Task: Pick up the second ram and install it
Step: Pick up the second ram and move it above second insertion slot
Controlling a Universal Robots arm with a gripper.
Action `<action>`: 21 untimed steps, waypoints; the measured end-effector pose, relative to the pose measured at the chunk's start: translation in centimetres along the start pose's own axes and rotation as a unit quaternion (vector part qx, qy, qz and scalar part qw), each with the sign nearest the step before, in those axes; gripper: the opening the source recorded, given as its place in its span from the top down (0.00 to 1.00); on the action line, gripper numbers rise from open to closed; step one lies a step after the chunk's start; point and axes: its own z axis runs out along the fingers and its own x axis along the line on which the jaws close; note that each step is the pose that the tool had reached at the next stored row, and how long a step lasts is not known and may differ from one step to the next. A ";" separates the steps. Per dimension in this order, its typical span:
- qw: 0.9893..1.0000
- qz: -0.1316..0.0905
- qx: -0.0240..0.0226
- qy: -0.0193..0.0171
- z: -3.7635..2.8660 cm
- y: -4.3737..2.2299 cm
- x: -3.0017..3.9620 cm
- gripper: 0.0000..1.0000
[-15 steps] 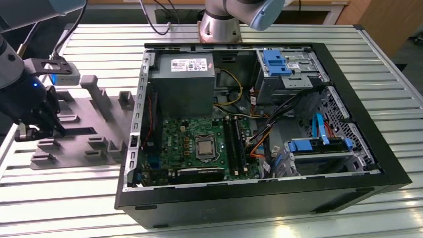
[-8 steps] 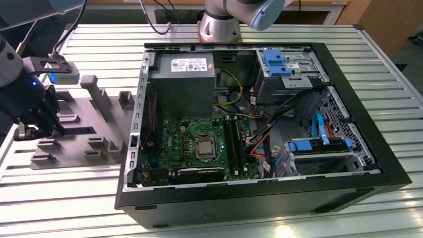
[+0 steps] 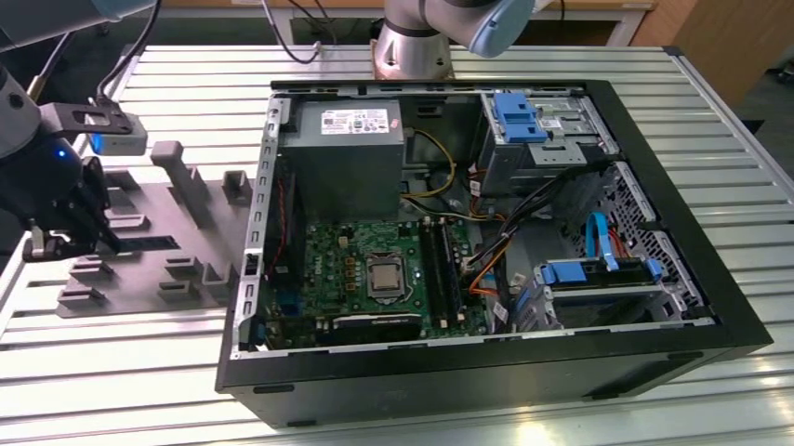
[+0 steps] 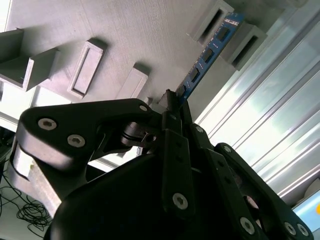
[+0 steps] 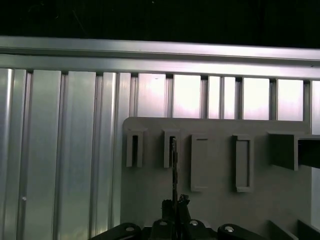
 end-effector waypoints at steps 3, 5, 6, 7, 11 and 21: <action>1.000 0.000 0.000 0.000 -0.22 0.00 -0.01 0.85; 1.000 0.000 0.000 0.000 -0.36 0.00 -0.01 0.85; 1.000 0.000 0.000 0.000 -0.44 0.00 -0.01 0.85; 1.000 0.000 0.000 0.000 -0.50 0.00 -0.02 0.85; 1.000 0.000 0.000 0.000 -0.78 0.01 -0.03 0.85; 1.000 0.000 0.000 0.000 -1.49 0.02 -0.04 0.85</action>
